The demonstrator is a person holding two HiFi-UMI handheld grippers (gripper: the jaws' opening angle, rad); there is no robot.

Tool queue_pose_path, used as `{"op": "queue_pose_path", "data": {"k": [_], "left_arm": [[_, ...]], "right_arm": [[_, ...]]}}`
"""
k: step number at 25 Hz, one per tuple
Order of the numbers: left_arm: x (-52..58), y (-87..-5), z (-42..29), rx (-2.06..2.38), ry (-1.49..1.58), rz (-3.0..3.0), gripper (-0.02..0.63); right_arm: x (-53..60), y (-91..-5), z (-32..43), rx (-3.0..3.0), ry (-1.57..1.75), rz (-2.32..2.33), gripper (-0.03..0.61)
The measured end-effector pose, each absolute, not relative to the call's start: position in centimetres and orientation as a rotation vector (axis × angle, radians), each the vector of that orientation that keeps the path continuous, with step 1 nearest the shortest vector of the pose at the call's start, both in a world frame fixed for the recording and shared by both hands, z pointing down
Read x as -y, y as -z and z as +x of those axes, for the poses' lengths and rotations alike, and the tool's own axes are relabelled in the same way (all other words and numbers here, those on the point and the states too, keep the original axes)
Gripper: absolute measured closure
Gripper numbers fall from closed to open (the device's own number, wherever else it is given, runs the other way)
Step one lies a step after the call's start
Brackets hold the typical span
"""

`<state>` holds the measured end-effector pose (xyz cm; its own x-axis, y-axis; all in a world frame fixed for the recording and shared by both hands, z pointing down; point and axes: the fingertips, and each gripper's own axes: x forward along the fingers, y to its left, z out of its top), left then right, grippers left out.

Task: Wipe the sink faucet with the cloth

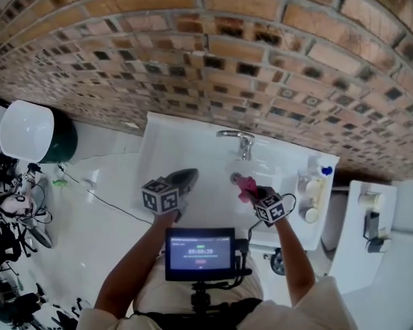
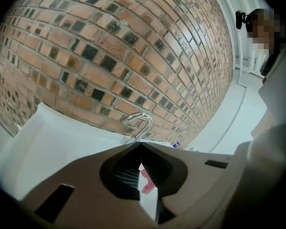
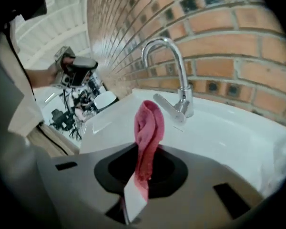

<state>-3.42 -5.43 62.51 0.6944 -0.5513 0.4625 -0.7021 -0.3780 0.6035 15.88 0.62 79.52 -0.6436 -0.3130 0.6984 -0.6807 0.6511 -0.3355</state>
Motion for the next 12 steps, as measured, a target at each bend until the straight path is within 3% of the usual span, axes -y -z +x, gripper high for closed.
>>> {"op": "queue_pose_path", "data": {"k": [6, 12], "left_arm": [[5.5, -62.9, -4.1, 0.881, -0.209, 2.083, 0.621], [5.7, -62.7, -4.7, 0.808, -0.198, 2.11, 0.621]], "right_arm": [[-3.9, -75.5, 14.0, 2.234, -0.921, 1.011, 0.52], [-0.2, -72.4, 12.3, 2.196, -1.162, 1.328, 0.518]]}}
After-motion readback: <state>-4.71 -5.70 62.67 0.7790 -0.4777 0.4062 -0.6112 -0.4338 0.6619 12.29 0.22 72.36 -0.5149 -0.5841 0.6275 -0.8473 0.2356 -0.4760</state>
